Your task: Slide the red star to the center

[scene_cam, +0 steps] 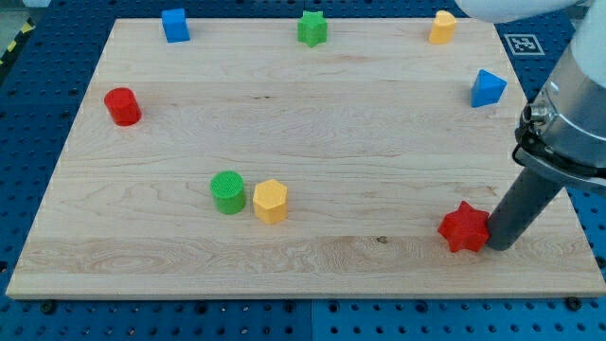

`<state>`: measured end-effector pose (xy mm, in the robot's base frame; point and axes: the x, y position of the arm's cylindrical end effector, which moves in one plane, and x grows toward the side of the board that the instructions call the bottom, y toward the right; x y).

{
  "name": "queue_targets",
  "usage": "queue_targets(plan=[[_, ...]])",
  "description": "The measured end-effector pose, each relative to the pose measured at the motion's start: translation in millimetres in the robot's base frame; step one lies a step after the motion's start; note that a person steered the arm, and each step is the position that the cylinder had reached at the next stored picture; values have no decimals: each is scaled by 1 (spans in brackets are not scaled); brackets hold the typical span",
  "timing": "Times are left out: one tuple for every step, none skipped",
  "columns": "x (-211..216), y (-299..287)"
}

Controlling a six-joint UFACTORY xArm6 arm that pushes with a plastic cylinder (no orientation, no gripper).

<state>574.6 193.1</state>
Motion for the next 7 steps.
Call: queue_targets(plan=[[0, -23], [0, -57], [-3, -92], [-20, -131], [-57, -160], [-96, -189], [-129, -216]])
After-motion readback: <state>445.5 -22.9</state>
